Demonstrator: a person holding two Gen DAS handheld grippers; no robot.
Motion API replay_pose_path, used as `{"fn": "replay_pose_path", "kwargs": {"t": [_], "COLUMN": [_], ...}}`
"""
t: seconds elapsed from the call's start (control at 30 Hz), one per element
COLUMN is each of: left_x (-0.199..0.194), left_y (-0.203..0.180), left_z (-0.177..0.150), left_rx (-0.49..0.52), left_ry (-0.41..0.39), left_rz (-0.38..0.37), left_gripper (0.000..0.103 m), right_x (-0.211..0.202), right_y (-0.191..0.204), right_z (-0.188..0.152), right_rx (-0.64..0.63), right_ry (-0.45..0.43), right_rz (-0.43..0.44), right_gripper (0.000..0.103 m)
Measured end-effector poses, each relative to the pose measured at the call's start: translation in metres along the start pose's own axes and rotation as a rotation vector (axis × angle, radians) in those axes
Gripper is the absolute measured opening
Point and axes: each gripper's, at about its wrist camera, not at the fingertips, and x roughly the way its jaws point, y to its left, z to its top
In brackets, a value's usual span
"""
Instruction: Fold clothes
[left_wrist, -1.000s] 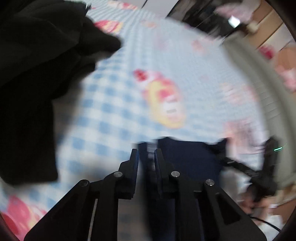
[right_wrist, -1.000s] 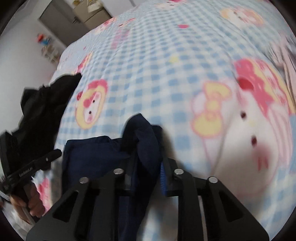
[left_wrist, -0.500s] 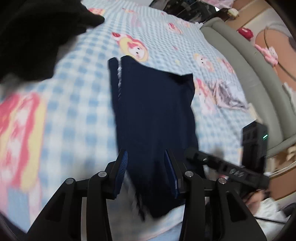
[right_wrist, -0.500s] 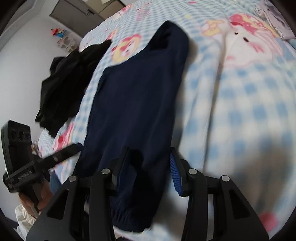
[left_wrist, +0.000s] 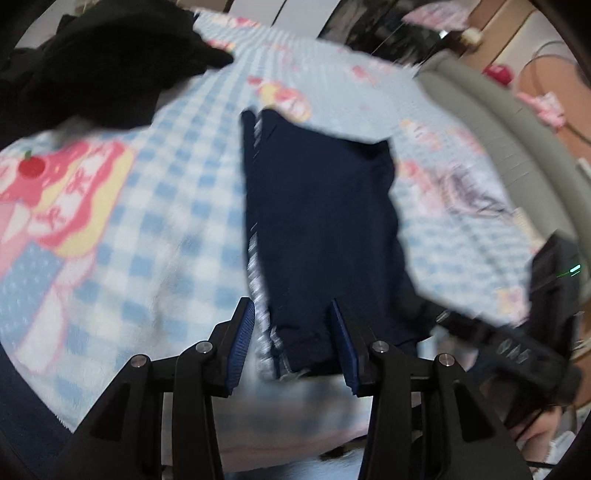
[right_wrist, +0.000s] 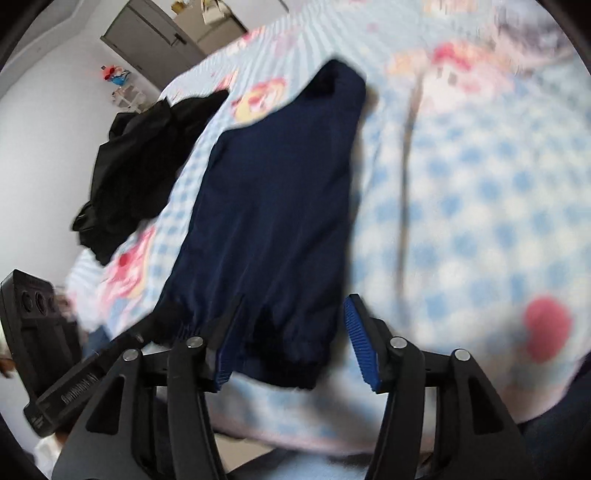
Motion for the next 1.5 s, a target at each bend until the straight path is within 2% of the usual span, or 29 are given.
{"fn": "replay_pose_path", "kwargs": {"t": [0.03, 0.1, 0.17, 0.23, 0.3, 0.33, 0.4, 0.5, 0.6, 0.73, 0.83, 0.9, 0.93, 0.97, 1.0, 1.03, 1.13, 1.2, 1.23, 1.33, 1.37, 1.43, 1.5], "left_x": [0.000, -0.001, 0.002, 0.009, 0.015, 0.015, 0.009, -0.004, -0.017, -0.015, -0.011, -0.019, -0.024, -0.029, -0.030, -0.030, -0.013, -0.002, -0.004, -0.019, -0.028, -0.039, -0.037], "left_y": [0.006, 0.017, 0.024, 0.025, 0.017, 0.011, 0.002, 0.001, -0.002, -0.002, 0.006, 0.011, 0.013, 0.015, 0.017, 0.020, 0.017, 0.015, 0.017, 0.027, 0.027, 0.018, 0.006], "left_z": [-0.001, -0.001, 0.000, -0.001, -0.004, -0.005, -0.006, -0.008, -0.010, -0.018, -0.018, -0.014, -0.012, -0.009, -0.007, -0.005, -0.008, -0.010, -0.010, -0.007, -0.004, 0.002, 0.010], "left_rx": [-0.028, -0.086, -0.124, -0.133, -0.092, -0.056, 0.001, 0.003, 0.015, 0.021, -0.023, -0.051, -0.063, -0.073, -0.082, -0.089, -0.049, -0.019, -0.033, -0.103, -0.106, -0.074, -0.014], "left_ry": [0.008, 0.004, 0.009, 0.033, 0.058, 0.060, 0.037, 0.021, 0.015, 0.068, 0.089, 0.051, 0.020, -0.013, -0.024, -0.029, 0.039, 0.088, 0.080, 0.022, -0.023, -0.095, -0.100], "left_rz": [-0.003, -0.060, -0.116, -0.157, -0.175, -0.163, -0.150, -0.201, -0.215, -0.194, -0.206, -0.222, -0.228, -0.232, -0.243, -0.255, -0.103, 0.009, 0.006, -0.060, -0.087, -0.095, -0.060], "left_gripper": [0.055, 0.066, 0.067, 0.064, 0.035, 0.036, 0.028, 0.023, 0.023, 0.028, 0.033, 0.048, 0.051, 0.056, 0.057, 0.057, 0.057, 0.057, 0.057, 0.056, 0.056, 0.057, 0.057], "right_x": [0.003, 0.011, 0.016, 0.014, 0.012, 0.012, 0.009, -0.002, -0.019, -0.019, -0.009, -0.015, -0.021, -0.024, -0.025, -0.027, -0.019, -0.007, -0.003, -0.007, -0.011, -0.021, -0.024], "right_y": [-0.002, -0.007, -0.009, -0.008, -0.007, -0.005, -0.004, -0.010, -0.009, 0.000, -0.001, 0.002, 0.006, 0.008, 0.010, 0.011, 0.011, 0.006, 0.003, -0.012, -0.013, -0.007, 0.004], "right_z": [0.001, -0.003, -0.007, -0.007, -0.005, -0.005, -0.005, -0.007, -0.008, -0.021, -0.025, -0.023, -0.020, -0.018, -0.016, -0.014, -0.015, -0.020, -0.023, -0.021, -0.018, -0.013, -0.009], "right_rx": [0.010, 0.024, 0.032, 0.028, 0.026, 0.017, -0.003, 0.053, 0.094, 0.025, 0.026, 0.006, -0.007, -0.017, -0.024, -0.032, -0.049, -0.052, -0.052, 0.050, 0.067, 0.030, -0.037], "right_ry": [0.009, 0.048, 0.072, 0.065, 0.067, 0.061, 0.044, 0.040, 0.051, 0.083, 0.113, 0.080, 0.050, 0.027, 0.007, -0.012, -0.007, 0.041, 0.073, 0.099, 0.085, 0.026, -0.028], "right_rz": [-0.010, -0.005, 0.009, 0.035, 0.073, 0.077, 0.068, 0.108, 0.179, 0.107, 0.081, 0.074, 0.075, 0.068, 0.057, 0.046, 0.034, 0.006, -0.020, 0.008, 0.011, -0.002, -0.030], "right_gripper": [0.061, 0.064, 0.064, 0.062, 0.038, 0.035, 0.021, 0.014, 0.012, 0.012, 0.020, 0.029, 0.031, 0.041, 0.048, 0.051, 0.051, 0.051, 0.051, 0.051, 0.052, 0.052, 0.052]}}
